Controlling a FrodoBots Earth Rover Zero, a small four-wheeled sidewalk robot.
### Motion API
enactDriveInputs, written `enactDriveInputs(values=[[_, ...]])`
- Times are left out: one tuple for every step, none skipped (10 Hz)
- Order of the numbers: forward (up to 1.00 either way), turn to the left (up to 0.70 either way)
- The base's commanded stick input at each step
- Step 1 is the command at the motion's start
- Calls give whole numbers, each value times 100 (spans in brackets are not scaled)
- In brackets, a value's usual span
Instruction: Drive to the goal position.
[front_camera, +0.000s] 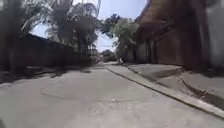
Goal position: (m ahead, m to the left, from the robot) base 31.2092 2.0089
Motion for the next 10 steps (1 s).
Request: enactDriveInputs(values=[[100,-34],[100,-34],[100,-2],[100,6],[100,6],[100,6],[100,6],[100,6],[100,6],[100,6]])
